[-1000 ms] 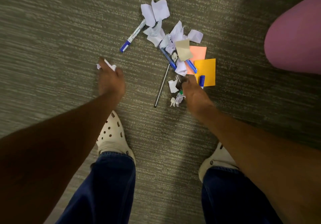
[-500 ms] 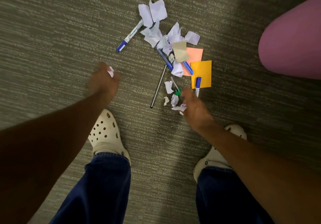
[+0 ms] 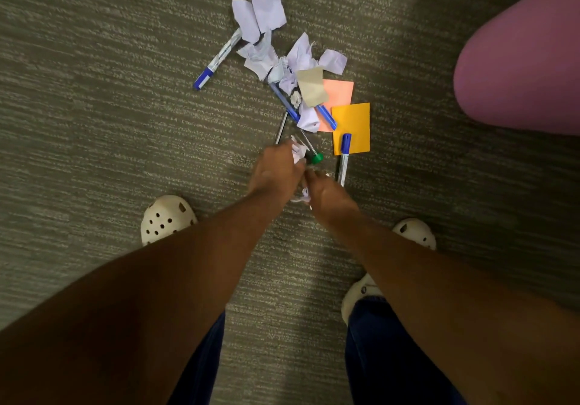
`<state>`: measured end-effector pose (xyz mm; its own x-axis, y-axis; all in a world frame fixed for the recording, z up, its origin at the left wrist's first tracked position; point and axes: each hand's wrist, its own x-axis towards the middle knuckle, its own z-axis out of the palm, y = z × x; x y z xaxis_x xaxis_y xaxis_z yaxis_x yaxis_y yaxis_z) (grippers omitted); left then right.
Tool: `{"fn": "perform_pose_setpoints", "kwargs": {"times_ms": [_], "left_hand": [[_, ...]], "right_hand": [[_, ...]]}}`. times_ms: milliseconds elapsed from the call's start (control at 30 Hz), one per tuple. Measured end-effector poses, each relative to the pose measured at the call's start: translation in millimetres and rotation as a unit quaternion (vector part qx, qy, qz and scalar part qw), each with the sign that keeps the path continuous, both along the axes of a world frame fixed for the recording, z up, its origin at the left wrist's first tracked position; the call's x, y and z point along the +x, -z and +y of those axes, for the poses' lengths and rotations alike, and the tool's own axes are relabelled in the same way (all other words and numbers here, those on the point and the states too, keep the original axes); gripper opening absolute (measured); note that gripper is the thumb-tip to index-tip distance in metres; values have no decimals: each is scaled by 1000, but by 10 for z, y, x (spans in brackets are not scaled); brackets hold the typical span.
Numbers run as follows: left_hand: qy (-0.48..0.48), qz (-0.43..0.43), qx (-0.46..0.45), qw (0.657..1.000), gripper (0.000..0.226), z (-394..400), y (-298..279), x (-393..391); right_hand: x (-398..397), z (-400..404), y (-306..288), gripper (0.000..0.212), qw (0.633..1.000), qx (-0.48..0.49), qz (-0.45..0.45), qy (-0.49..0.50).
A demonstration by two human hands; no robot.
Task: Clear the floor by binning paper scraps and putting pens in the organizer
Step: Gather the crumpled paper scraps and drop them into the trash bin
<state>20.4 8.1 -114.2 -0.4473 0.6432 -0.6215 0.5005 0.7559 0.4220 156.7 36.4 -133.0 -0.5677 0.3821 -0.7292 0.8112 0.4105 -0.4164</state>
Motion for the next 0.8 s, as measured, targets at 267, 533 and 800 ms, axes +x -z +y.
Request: {"fn": "perform_pose_setpoints", "kwargs": {"times_ms": [267,533,800], "left_hand": [[-4,60,-98,993,39,336,64,29],[-144,33,-51,988,29,298,-235,90],[-395,-199,137,886,19,618,-1517,206]], "right_hand": [[381,-219,-358,38,999,-41,-4,-14],[526,-283,-710,28,965,-50,84,244],[664,724,-2275,27,788,-9,274,551]]}}
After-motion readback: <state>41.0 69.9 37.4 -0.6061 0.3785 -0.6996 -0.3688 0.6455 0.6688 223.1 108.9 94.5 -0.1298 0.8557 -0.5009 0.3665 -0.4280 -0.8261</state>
